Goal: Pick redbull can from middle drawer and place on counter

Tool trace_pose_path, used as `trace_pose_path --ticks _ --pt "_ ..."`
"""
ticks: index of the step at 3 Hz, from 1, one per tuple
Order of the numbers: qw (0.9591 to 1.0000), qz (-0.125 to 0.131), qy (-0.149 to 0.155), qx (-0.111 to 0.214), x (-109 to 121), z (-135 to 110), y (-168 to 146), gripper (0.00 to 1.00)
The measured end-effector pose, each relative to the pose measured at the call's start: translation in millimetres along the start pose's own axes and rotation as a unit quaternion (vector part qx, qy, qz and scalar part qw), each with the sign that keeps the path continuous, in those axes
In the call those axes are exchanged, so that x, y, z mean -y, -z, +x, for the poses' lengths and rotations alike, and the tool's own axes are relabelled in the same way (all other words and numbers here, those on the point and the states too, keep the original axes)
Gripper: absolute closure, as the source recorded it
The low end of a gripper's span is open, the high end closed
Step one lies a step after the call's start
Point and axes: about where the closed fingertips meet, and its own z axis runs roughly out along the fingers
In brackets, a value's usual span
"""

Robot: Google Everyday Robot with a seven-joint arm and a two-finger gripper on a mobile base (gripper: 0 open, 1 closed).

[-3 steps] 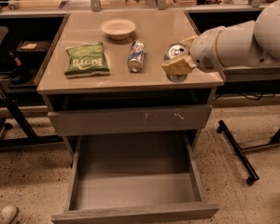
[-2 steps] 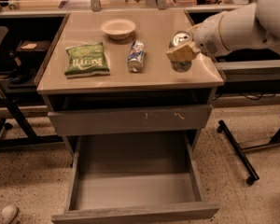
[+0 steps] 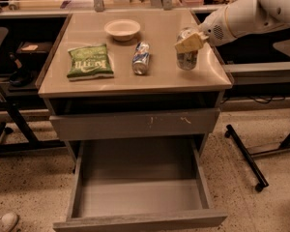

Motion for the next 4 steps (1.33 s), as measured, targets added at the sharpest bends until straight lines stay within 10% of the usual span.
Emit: trace_pose_path --ticks 2,4 --pt "0.9954 -0.063 -0.07 -0.015 29 26 -33 1.0" --pt "0.9949 -0.067 -0.074 -0.016 30 24 -32 0.67"
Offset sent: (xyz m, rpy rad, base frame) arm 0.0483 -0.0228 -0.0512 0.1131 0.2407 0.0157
